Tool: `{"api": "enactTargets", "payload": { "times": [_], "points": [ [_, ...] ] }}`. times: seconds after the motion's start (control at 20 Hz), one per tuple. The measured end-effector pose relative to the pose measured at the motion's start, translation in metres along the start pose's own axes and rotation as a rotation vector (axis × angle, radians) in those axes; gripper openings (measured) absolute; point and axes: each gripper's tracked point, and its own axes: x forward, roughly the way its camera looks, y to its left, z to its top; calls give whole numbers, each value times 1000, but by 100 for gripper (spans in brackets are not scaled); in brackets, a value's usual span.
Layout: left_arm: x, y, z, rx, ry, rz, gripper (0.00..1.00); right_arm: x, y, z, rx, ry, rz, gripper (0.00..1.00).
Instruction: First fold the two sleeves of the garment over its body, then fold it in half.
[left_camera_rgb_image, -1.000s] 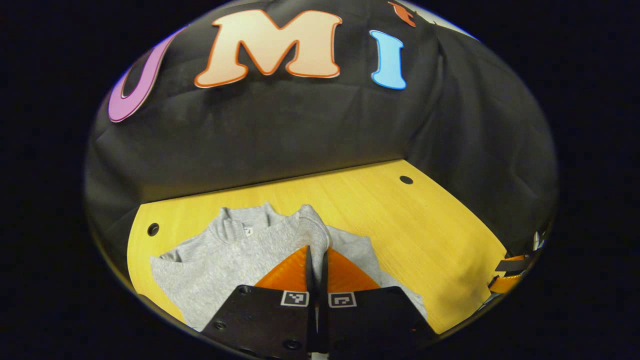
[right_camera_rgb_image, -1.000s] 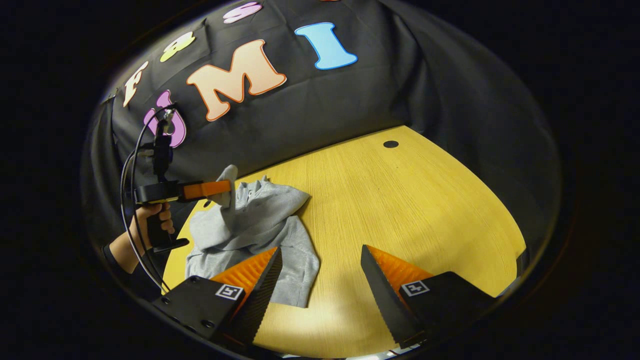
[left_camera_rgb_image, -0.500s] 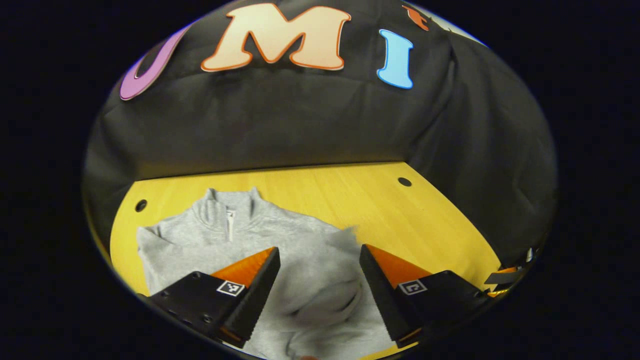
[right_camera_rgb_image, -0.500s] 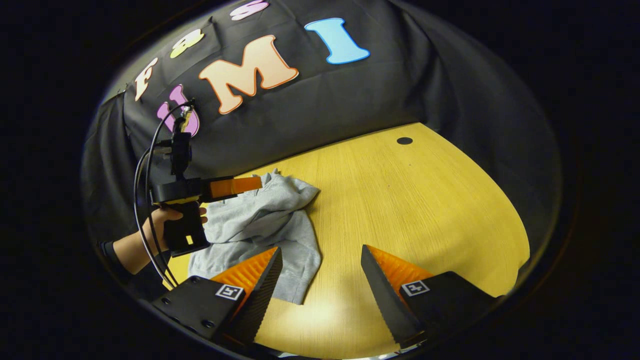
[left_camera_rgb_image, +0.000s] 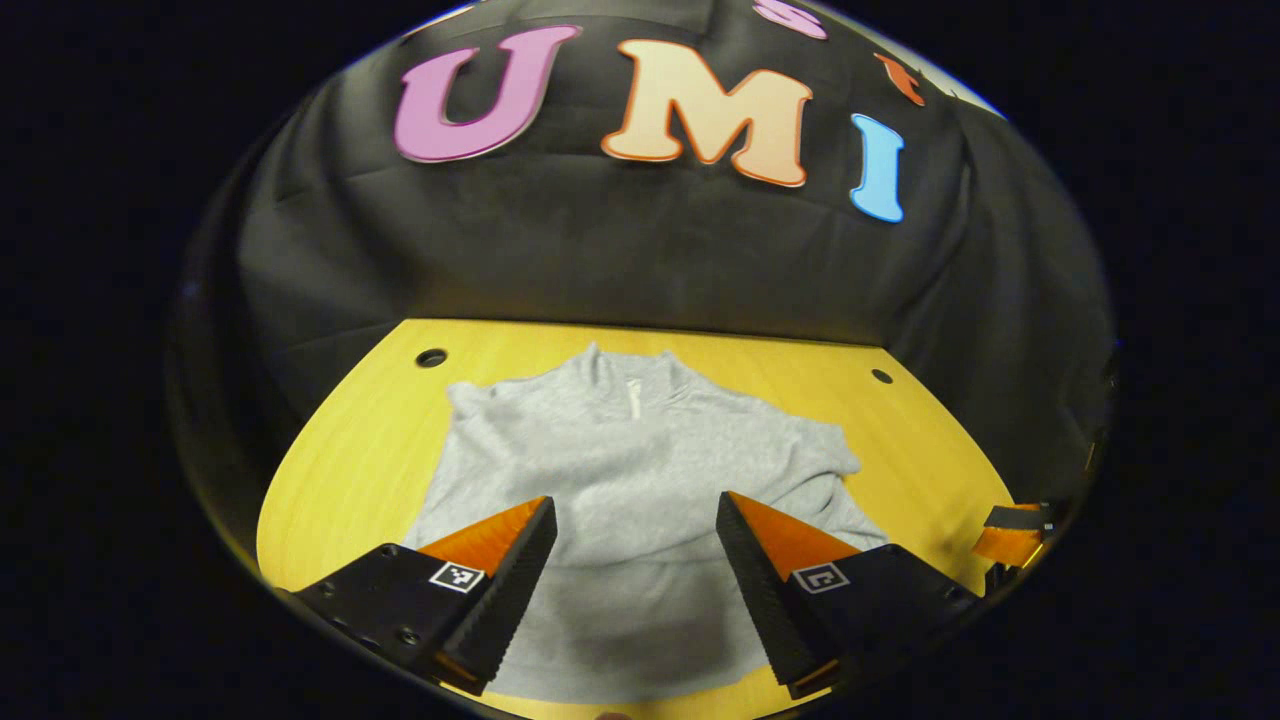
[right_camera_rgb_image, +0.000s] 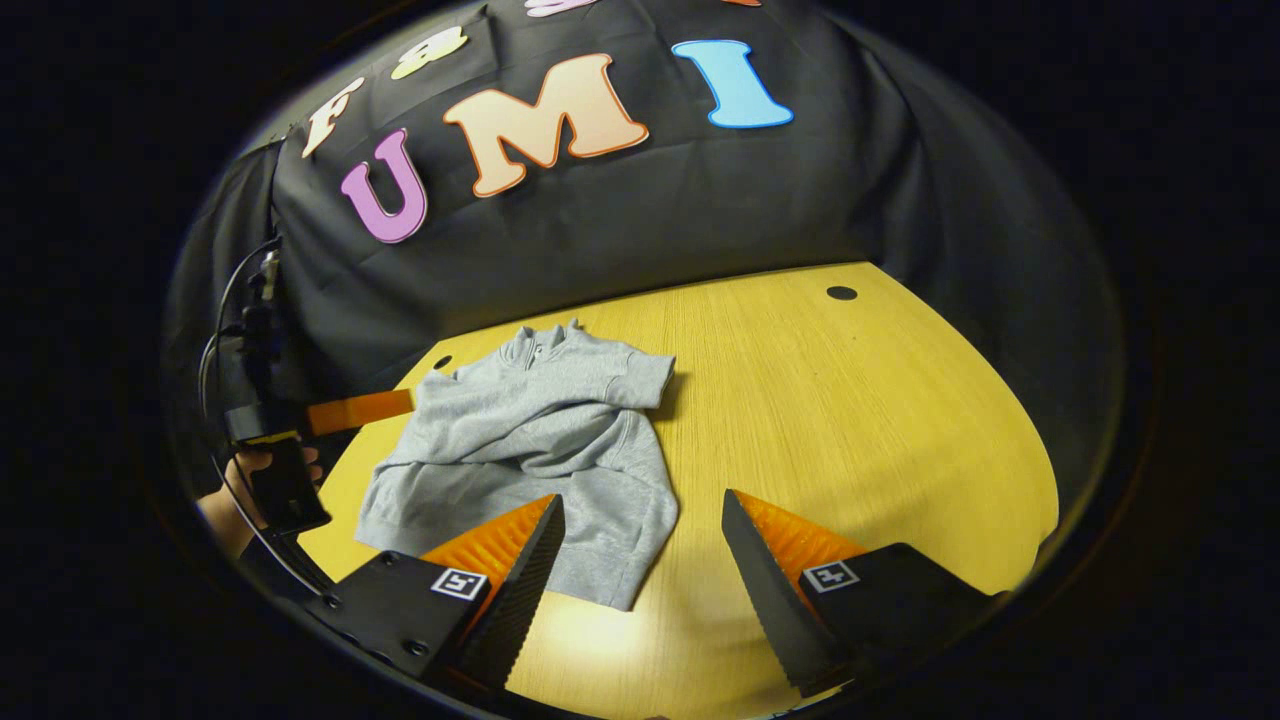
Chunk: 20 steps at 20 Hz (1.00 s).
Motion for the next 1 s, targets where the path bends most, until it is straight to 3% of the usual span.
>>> {"api": "enactTargets", "payload": {
  "times": [0.35, 0.4, 0.6, 0.7, 0.85, 1.0],
  "points": [
    [-63, 95, -81, -41, 85, 148, 95, 15, 12, -29, -31, 45, -52, 95],
    [-69, 102, -91, -51, 97, 162, 95, 16, 13, -33, -33, 54, -57, 99],
    [-72, 111, -137, -78, 161, 189, 95, 24, 16, -55, -68, 104, -71, 95],
    [-72, 112, -157, -85, 185, 197, 96, 31, 19, -66, -99, 119, -85, 99],
    [-71, 111, -173, -70, 215, 212, 96, 39, 23, -77, -129, 150, -91, 95],
    [-66, 108, -170, -65, 181, 213, 96, 47, 28, -81, -165, 193, -116, 99]
  ]
}}
